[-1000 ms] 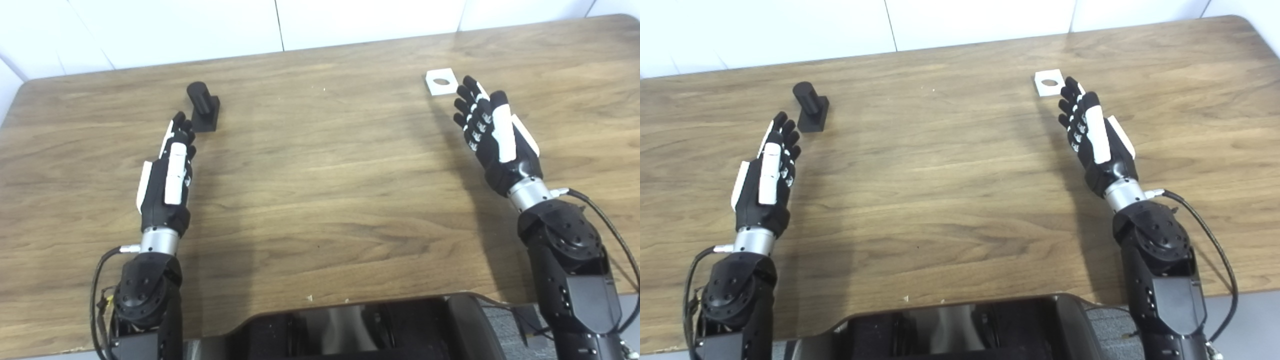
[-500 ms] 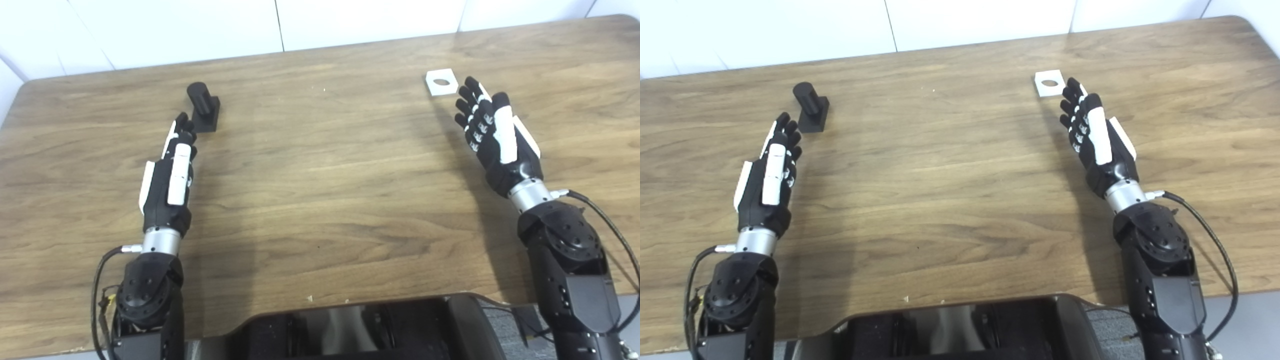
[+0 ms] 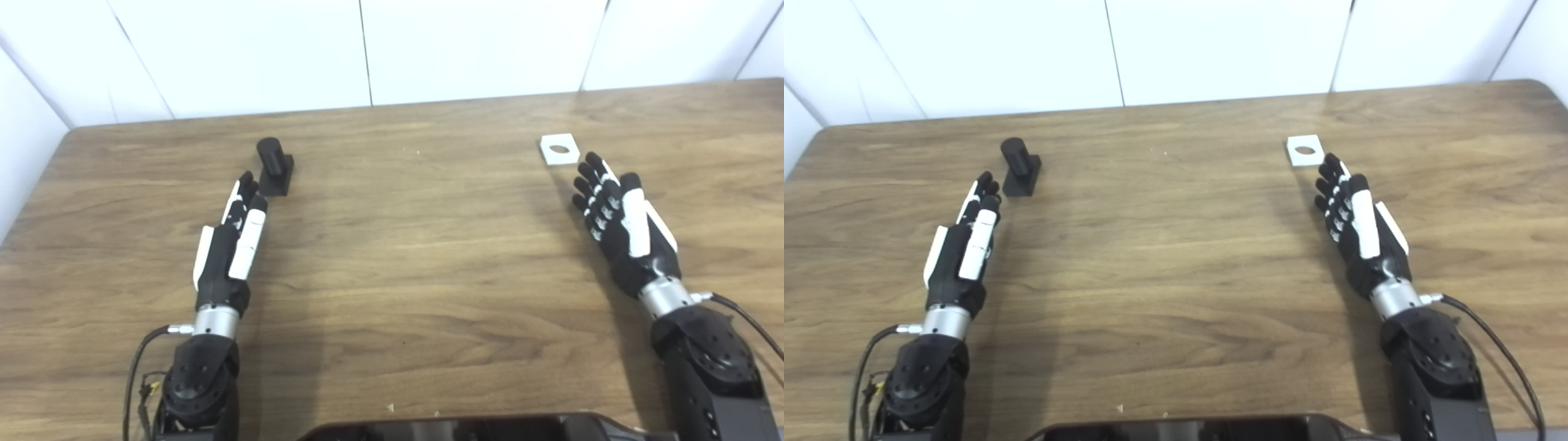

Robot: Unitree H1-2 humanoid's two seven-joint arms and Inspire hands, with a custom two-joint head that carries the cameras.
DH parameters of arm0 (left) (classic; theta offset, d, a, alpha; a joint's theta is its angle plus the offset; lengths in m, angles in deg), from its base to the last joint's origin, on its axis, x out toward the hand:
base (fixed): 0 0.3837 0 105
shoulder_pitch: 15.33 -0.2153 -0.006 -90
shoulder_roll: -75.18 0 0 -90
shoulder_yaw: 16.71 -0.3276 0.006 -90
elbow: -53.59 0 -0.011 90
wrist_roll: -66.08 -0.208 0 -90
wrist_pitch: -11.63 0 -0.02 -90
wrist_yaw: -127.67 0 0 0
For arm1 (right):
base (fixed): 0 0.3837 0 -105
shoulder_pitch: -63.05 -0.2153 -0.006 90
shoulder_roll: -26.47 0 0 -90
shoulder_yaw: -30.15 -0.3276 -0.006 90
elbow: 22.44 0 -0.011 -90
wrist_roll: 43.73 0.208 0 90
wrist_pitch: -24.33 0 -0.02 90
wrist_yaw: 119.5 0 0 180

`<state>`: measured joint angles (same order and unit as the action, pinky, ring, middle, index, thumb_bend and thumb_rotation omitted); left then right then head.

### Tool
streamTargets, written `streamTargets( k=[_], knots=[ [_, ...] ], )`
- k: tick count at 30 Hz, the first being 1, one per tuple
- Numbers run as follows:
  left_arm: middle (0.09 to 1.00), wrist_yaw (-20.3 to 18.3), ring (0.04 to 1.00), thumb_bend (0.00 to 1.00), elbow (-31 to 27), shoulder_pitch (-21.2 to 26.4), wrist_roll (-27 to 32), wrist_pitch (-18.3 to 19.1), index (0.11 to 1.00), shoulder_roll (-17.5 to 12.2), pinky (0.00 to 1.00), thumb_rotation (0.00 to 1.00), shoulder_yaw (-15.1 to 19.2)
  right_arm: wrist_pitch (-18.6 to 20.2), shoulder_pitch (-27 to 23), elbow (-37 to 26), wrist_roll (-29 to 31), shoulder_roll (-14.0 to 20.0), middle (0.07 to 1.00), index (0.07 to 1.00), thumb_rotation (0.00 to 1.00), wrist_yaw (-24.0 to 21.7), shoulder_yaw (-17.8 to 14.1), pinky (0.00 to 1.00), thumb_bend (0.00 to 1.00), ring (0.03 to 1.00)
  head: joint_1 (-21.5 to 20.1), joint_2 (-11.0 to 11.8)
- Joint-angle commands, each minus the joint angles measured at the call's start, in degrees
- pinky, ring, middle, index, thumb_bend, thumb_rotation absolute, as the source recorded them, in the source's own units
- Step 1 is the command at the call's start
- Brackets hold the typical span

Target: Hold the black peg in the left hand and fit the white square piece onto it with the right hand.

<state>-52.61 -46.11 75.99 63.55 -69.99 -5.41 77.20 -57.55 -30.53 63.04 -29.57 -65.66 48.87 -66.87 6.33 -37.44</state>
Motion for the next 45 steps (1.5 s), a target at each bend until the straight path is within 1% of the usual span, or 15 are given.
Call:
streamTargets(
  k=[1,6,7,11,13,18,19,24,27,31,37,40,45],
  knots=[
    [1.0,0.84,1.0,0.64,-0.49,2.04,-1.01,-1.18,1.0,-0.12,1.0,0.86,-0.12,-3.33,-1.87,-0.2,0.21,0.54,1.0,1.0,1.0,-0.76,-0.22,1.0,0.62,1.0,0.17,0.1],
    [1.0,1.03,1.0,0.59,0.23,2.04,-1.01,-2.56,1.0,0.27,1.0,0.84,-0.34,-4.99,-1.72,1.01,0.79,0.8,1.0,1.0,1.0,-1.54,-0.27,1.0,0.63,1.0,0.93,1.53],
    [1.0,1.09,1.0,0.59,0.43,2.04,-1.2,-2.8,1.0,0.29,1.0,0.85,-0.45,-5.23,-1.68,1.21,0.75,0.86,1.0,1.0,1.0,-1.58,-0.29,1.0,0.63,1.0,1.11,2.16],
    [1.0,1.37,1.0,0.59,1.24,1.84,-1.92,-3.71,1.0,0.38,1.0,0.86,-0.79,-5.79,-1.4,1.9,0.53,1.23,1.0,1.0,1.0,-1.92,-0.15,1.0,0.64,1.0,2.22,3.42],
    [1.0,1.6,1.0,0.58,1.4,1.63,-2.19,-3.46,1.0,0.58,1.0,0.86,-0.82,-5.86,-1.31,2.2,0.21,1.32,1.0,1.0,1.0,-1.81,-0.07,1.0,0.64,1.0,2.74,3.71],
    [1.0,2.33,1.0,0.56,2.66,1.7,-3.87,-4.58,1.0,0.78,1.0,0.87,-1.26,-6.75,-1.54,3.32,0.54,1.63,1.0,1.0,1.0,-2.29,-0.31,1.0,0.63,1.0,4.81,4.64],
    [1.0,2.5,1.0,0.56,2.88,1.71,-4.01,-4.74,1.0,0.96,1.0,0.87,-1.36,-6.9,-1.56,3.53,0.86,1.77,1.0,1.0,1.0,-2.61,-0.4,1.0,0.62,1.0,5.62,5.45],
    [1.0,3.25,1.0,0.53,4.14,1.53,-4.21,-6.21,1.0,1.96,1.0,0.85,-1.65,-7.96,-1.57,4.99,2.0,2.46,1.0,1.0,1.0,-4.08,-0.78,1.0,0.62,1.0,7.01,7.02],
    [1.0,3.32,1.0,0.51,4.73,1.45,-4.27,-6.71,1.0,2.26,1.0,0.85,-1.77,-8.36,-1.48,5.53,2.94,2.53,1.0,1.0,1.0,-4.67,-1.13,1.0,0.61,1.0,6.97,7.15],
    [1.0,3.45,1.0,0.53,5.63,1.59,-4.57,-7.32,1.0,2.4,1.0,0.87,-1.69,-8.41,-1.43,5.64,2.92,2.69,1.0,1.0,1.0,-4.94,-1.19,1.0,0.61,1.0,6.66,7.03],
    [1.0,3.31,1.0,0.51,5.42,1.57,-4.24,-7.03,1.0,2.43,1.0,0.86,-1.37,-8.02,-1.36,4.95,2.48,2.41,1.0,1.0,1.0,-4.63,-0.88,1.0,0.6,1.0,5.96,6.8],
    [1.0,3.34,1.0,0.5,5.18,1.62,-4.16,-6.74,1.0,2.38,1.0,0.84,-1.15,-7.81,-1.36,4.51,2.01,2.31,1.0,1.0,1.0,-4.37,-0.65,1.0,0.62,1.0,5.64,6.73],
    [1.0,4.7,1.0,0.48,4.84,1.77,-6.28,-6.87,1.0,2.41,1.0,0.82,-1.0,-7.27,-1.34,3.8,1.31,2.06,1.0,1.0,1.0,-3.77,-0.55,1.0,0.62,1.0,5.39,6.7]
  ],
)
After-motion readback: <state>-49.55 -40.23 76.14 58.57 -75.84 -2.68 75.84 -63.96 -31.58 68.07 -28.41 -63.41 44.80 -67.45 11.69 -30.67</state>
